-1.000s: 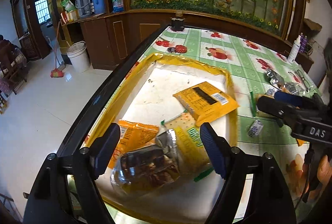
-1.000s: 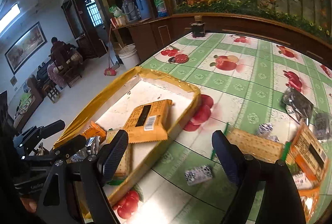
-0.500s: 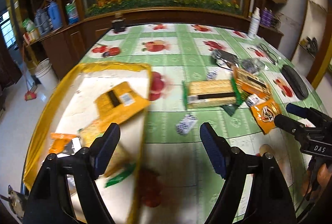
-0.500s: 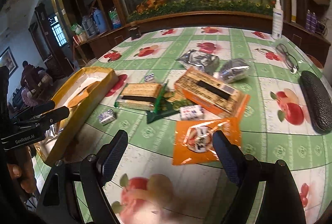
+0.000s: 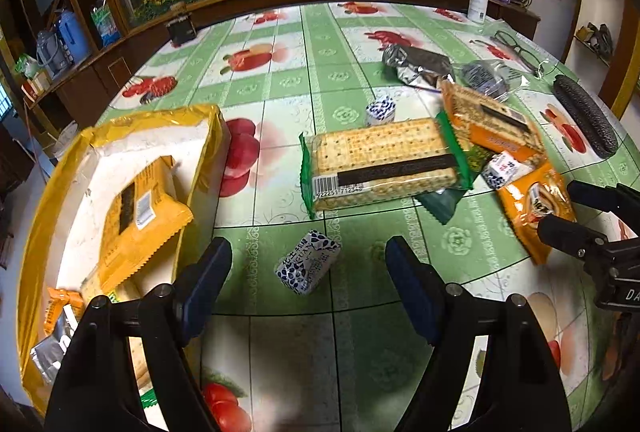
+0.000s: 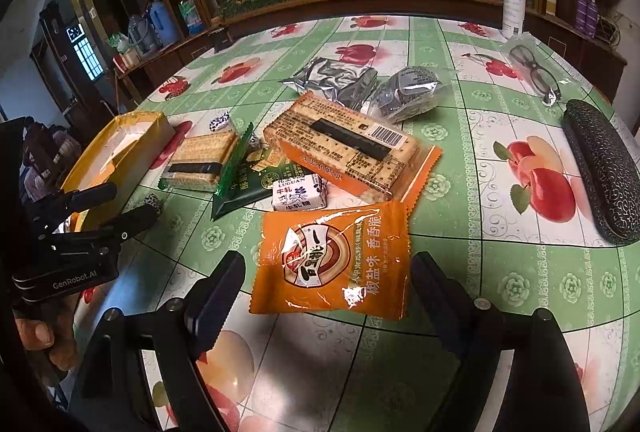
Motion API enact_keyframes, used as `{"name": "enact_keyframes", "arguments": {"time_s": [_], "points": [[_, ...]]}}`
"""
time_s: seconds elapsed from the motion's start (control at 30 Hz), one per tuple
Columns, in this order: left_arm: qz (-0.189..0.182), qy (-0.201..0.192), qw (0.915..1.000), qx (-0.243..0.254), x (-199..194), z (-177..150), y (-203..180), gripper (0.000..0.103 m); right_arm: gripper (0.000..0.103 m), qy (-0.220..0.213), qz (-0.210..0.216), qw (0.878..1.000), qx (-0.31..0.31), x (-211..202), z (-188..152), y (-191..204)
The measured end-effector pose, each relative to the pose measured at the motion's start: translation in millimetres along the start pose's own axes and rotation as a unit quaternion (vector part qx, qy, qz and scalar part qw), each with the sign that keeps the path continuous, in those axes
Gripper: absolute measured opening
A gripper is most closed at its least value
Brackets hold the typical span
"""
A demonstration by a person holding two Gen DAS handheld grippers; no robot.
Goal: Organize snacks
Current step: 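Grasp the blue-and-white cube with the left tool while the right tool grasps the orange bag, then carry the cube and orange bag into the white tray and release both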
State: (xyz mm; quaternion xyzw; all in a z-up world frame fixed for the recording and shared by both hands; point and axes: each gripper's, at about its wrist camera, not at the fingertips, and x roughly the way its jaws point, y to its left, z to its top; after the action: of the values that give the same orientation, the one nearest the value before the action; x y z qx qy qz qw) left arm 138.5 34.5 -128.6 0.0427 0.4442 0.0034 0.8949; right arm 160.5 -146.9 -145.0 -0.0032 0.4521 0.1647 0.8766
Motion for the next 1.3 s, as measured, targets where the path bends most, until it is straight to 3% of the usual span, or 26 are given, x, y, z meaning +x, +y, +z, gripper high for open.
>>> {"name": "enact_keyframes", "arguments": {"time_s": [0.13,0.4,0.47,0.53,0.57,0.6,0.63,0.67,0.73,0.77,0.83,0.9,1.1,1.13,1.17,1.3], "points": [[0.000,0.018,0.9998,-0.002,15,0,1,0.080,0.090,0.012,-0.022,1.000,-0.016,11,3,6],[-0.009,0.004,0.9999,0.008,15,-1,-3,0.080,0.090,0.017,-0.048,0.998,-0.028,17,10,2],[-0.026,0.004,0.9996,0.008,15,-1,-3,0.066,0.092,0.021,-0.047,0.998,-0.038,18,10,3],[-0.026,0.001,0.9996,0.009,14,-1,-3,0.062,0.092,0.025,-0.053,0.997,-0.049,19,9,6],[-0.022,-0.001,0.9997,0.008,14,-1,-3,0.052,0.091,0.026,-0.054,0.997,-0.056,19,8,9],[-0.015,-0.004,0.9998,0.008,13,-1,-2,0.043,0.089,0.025,-0.055,0.996,-0.061,18,8,11],[-0.013,-0.005,0.9999,0.008,12,-1,0,0.021,0.083,0.022,-0.053,0.996,-0.069,17,7,14],[-0.039,0.000,0.9992,-0.004,13,-1,3,0.017,0.078,0.020,-0.054,0.996,-0.072,16,6,16],[-0.046,0.001,0.9989,-0.009,13,-1,5,0.017,0.074,0.019,-0.053,0.996,-0.072,15,5,16],[-0.043,0.000,0.9991,-0.005,12,-2,4,0.017,0.059,0.012,-0.054,0.996,-0.071,12,5,15],[-0.048,0.000,0.9988,-0.006,11,-3,2,0.017,0.054,0.009,-0.048,0.997,-0.064,9,3,11],[-0.053,0.000,0.9986,-0.006,10,-4,1,0.017,0.039,0.004,-0.039,0.998,-0.058,5,2,9],[-0.081,0.001,0.9967,-0.012,5,-9,1,0.016,0.032,-0.013,-0.017,0.999,-0.040,-11,0,2],[-0.082,0.001,0.9965,-0.011,4,-10,0,0.016,0.030,-0.016,-0.013,0.999,-0.038,-14,0,1],[-0.084,0.001,0.9964,-0.010,2,-12,0,0.016,0.021,-0.019,-0.009,0.999,-0.036,-17,0,1],[-0.096,-0.001,0.9952,-0.016,-5,-20,1,0.016,0.017,-0.028,0.005,0.999,-0.032,-27,-1,-1]]}}
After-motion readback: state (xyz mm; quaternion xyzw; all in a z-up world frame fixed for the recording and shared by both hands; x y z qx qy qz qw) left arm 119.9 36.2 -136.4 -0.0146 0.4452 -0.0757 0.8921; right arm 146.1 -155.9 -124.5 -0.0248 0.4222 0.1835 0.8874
